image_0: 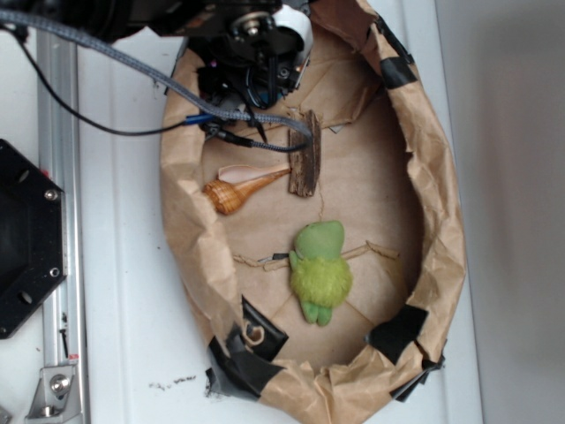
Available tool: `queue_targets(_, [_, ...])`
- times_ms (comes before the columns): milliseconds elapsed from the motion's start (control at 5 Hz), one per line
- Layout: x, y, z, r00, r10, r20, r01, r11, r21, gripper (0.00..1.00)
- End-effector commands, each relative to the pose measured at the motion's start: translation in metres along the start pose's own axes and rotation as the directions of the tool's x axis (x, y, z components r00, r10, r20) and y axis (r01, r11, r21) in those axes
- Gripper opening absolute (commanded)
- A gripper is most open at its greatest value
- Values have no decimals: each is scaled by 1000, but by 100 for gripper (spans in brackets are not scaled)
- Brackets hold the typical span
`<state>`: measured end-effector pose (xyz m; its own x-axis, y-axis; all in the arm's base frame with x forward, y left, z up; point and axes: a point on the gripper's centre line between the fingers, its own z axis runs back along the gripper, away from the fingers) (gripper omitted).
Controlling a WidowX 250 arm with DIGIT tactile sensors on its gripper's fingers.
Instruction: Grab the blue ball.
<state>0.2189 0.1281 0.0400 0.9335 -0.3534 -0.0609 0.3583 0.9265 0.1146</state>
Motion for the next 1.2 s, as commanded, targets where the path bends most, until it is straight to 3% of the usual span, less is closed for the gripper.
queue_targets(0, [-4, 8, 10, 999, 29, 28, -30, 999, 24, 0])
queue_targets(200, [-3, 8, 9, 999, 33, 24, -34, 999, 24, 0])
queue_targets(400, [-3, 9, 19, 996, 72, 54, -73, 997, 3, 100])
queue_targets(800, [-9, 12, 61, 986, 99, 135, -99, 995, -7, 100])
queue_targets(1000, [-5, 17, 62, 982, 105, 158, -106, 994, -7, 100])
